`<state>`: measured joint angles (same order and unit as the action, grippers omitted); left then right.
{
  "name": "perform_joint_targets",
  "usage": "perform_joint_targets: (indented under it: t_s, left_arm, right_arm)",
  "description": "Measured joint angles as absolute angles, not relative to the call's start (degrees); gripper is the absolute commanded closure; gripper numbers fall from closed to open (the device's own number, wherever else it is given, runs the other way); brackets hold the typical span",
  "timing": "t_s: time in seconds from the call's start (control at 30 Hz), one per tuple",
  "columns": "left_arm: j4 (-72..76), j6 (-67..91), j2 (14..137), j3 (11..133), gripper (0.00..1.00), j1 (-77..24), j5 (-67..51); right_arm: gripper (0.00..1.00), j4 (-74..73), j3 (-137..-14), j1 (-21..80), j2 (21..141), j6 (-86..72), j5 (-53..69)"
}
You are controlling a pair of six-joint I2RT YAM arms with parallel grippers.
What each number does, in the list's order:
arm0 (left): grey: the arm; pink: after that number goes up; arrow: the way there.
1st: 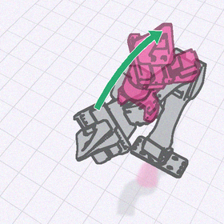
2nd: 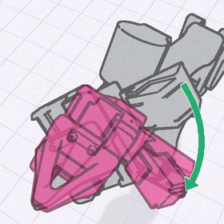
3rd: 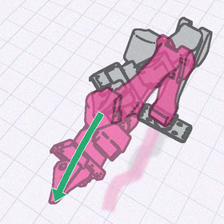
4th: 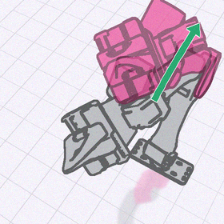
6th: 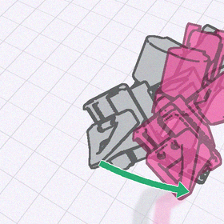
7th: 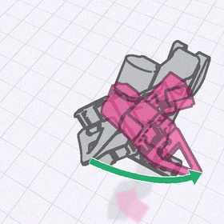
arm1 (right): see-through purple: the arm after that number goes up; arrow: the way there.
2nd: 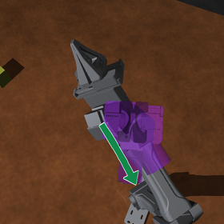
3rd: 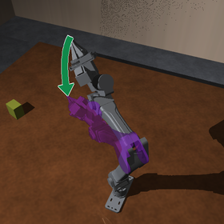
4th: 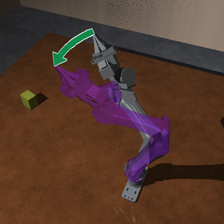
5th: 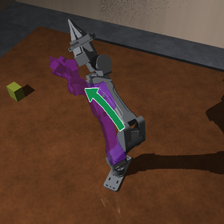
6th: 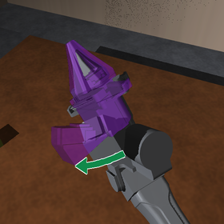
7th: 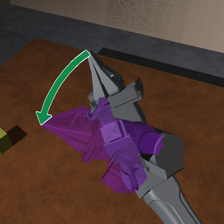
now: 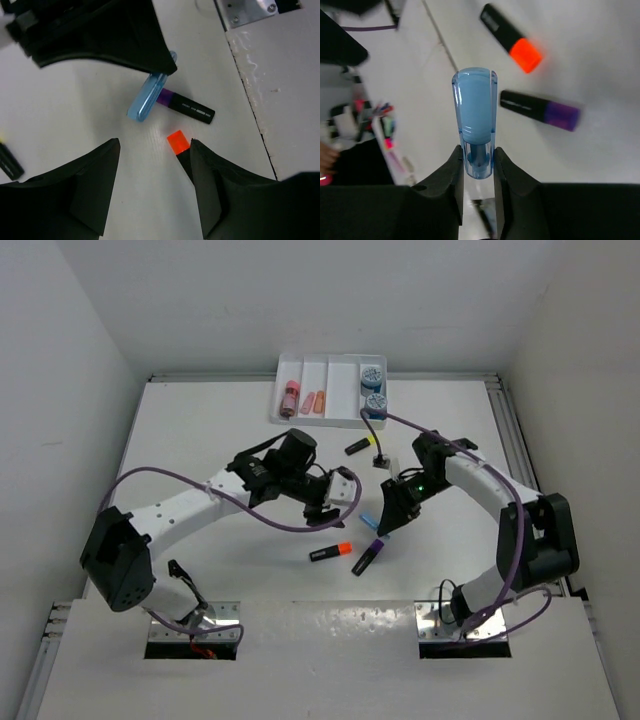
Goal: Sort the stationery into containers
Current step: Pick up the stationery from the center of the board, then place the stationery in the storage box.
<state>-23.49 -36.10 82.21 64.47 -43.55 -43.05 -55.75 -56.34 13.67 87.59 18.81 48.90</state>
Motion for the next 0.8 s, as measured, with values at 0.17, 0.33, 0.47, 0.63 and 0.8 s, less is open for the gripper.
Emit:
perform_joint_targets:
  t_s: [0.17,0.33,0.47,0.63,0.8]
  left_arm:
    - [-27.8,-44.3,83.3,65.9,0.37,-48.8,-41.9]
    - [-30.3,-49.0,84.3,65.9,0.38,-51.5,-39.9]
    - [-30.6,-50.6,84.4,65.9,0.39,-53.1,-38.2]
    - [-30.7,-50.8,84.4,65.9,0.40,-54.1,-36.6]
    - [-30.3,-50.8,84.4,65.9,0.43,-54.6,-35.0]
  right_arm:
    - [1.00,-60.4,-56.7,14.8,90.3,16.2,54.9]
    - [1.00,-64.8,-59.5,15.7,92.9,16.1,58.4]
    - [1.00,-66.3,-60.5,17.2,94.1,16.1,57.8]
    - [1.00,-67.4,-60.9,18.6,95.5,16.1,57.4]
    - [1.00,-68.2,-61.3,18.7,96.8,16.3,57.9]
